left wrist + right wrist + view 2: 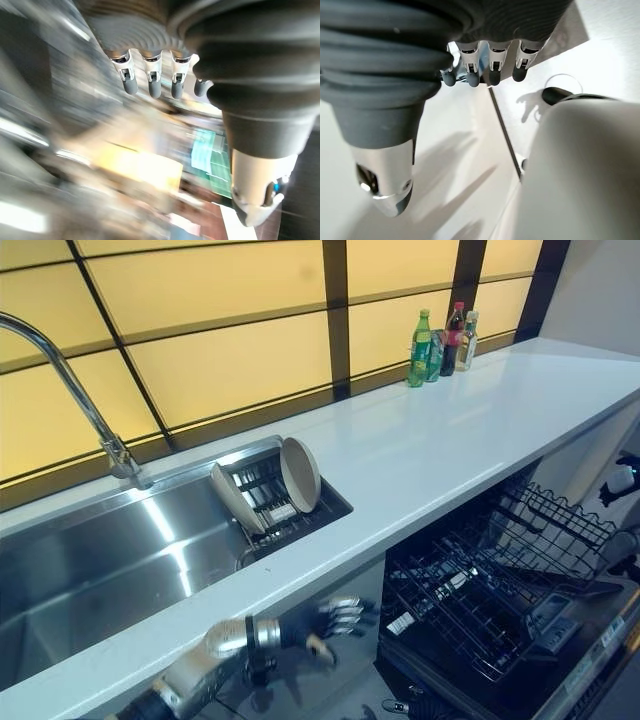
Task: Pick up plates and place into dishwasher.
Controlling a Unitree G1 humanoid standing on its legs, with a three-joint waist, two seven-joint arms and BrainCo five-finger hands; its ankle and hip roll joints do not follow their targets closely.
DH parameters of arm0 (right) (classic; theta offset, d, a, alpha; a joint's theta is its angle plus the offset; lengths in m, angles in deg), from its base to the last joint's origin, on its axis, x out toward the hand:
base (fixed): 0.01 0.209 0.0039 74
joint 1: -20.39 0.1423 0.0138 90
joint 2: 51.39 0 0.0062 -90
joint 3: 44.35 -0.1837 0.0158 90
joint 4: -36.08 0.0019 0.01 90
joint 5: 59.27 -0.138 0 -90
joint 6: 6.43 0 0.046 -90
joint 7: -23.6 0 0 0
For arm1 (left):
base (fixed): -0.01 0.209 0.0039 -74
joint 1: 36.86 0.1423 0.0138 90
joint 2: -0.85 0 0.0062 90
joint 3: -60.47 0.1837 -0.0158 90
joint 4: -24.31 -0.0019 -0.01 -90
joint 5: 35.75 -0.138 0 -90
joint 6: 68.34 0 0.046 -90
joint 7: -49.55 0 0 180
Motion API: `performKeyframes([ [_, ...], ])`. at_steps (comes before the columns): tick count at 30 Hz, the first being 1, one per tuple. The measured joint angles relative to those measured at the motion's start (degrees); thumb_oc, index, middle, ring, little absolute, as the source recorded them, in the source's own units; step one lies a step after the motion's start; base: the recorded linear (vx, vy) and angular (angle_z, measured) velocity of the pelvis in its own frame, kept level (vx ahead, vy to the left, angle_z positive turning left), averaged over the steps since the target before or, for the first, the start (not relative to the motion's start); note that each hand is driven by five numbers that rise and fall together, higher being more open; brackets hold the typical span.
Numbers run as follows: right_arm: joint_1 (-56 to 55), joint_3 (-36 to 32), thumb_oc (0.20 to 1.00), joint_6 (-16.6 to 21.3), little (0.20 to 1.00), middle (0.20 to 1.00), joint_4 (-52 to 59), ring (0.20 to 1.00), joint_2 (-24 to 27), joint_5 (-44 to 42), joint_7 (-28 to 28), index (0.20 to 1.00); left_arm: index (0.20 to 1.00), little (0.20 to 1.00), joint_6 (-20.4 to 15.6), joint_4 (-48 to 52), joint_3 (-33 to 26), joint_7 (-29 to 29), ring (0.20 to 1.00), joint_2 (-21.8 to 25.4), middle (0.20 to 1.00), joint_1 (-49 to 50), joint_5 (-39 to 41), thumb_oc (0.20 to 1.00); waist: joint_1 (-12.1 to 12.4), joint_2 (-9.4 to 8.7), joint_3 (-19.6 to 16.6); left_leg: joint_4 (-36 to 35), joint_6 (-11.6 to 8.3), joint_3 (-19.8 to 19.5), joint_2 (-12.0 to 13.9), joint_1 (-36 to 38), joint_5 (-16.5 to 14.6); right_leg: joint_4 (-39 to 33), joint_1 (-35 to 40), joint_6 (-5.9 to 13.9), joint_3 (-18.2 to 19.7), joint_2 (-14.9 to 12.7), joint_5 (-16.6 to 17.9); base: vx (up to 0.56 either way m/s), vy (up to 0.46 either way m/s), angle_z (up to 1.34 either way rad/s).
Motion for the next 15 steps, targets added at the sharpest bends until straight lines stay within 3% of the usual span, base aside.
performKeyframes([
  [6,1.0,0.21,1.0,-0.17,1.0,1.0,-0.1,1.0,-2.37,-0.11,-1.07,1.0,1.0,1.0,6.22,0.84,-1.58,2.1,1.0,-6.33,1.0,-1.79,17.01,1.0,0.06,-0.38,-0.32,0.05,0.0,-0.92,-0.18,0.29,0.03,-0.01,0.22,0.05,-0.56,0.01,-0.16,0.03,-0.063,0.01],
  [8,1.08,0.23,1.0,-0.38,1.0,1.0,-0.31,1.0,-3.08,-0.24,-1.13,1.0,1.0,1.0,8.34,2.08,-1.6,1.78,1.0,-8.03,1.0,-1.64,26.97,1.0,0.13,-0.83,-0.18,0.05,0.0,-0.92,-0.29,1.14,0.06,0.0,0.85,0.22,-0.56,-0.09,-0.25,0.02,-0.063,0.03],
  [11,2.04,0.53,1.0,-0.85,1.0,1.0,-1.48,1.0,-4.7,-0.78,-1.66,1.0,1.0,1.0,8.71,5.87,-2.09,-0.28,1.0,-8.98,1.0,-1.73,41.96,1.0,0.08,-1.57,-0.4,0.02,-0.04,-1.06,-0.32,1.33,-0.03,0.0,1.53,0.3,-0.56,-0.08,-0.35,0.01,-0.062,0.03],
  [13,1.99,0.76,1.0,-1.16,1.0,1.0,-1.56,1.0,-5.36,-1.27,-2.25,1.0,1.0,1.0,4.56,9.49,-2.99,-2.96,1.0,-8.94,1.0,-1.84,45.86,1.0,0.1,-1.71,-1.0,0.01,-0.06,-1.12,-0.24,1.45,-0.05,0.0,1.72,0.29,-0.63,-0.02,-0.36,-0.02,-0.053,0.01],
  [15,1.97,1.81,1.0,-1.3,1.0,1.0,-1.59,1.0,-5.58,-1.29,-2.36,1.0,1.0,1.0,-5.39,13.95,-5.3,-7.98,1.0,-8.28,1.0,-1.98,41.59,1.0,0.18,-1.88,-1.45,0.0,-0.04,-1.26,-0.12,1.44,-0.04,0.0,1.76,0.26,-0.63,0.08,-0.37,-0.01,-0.018,0.01],
])
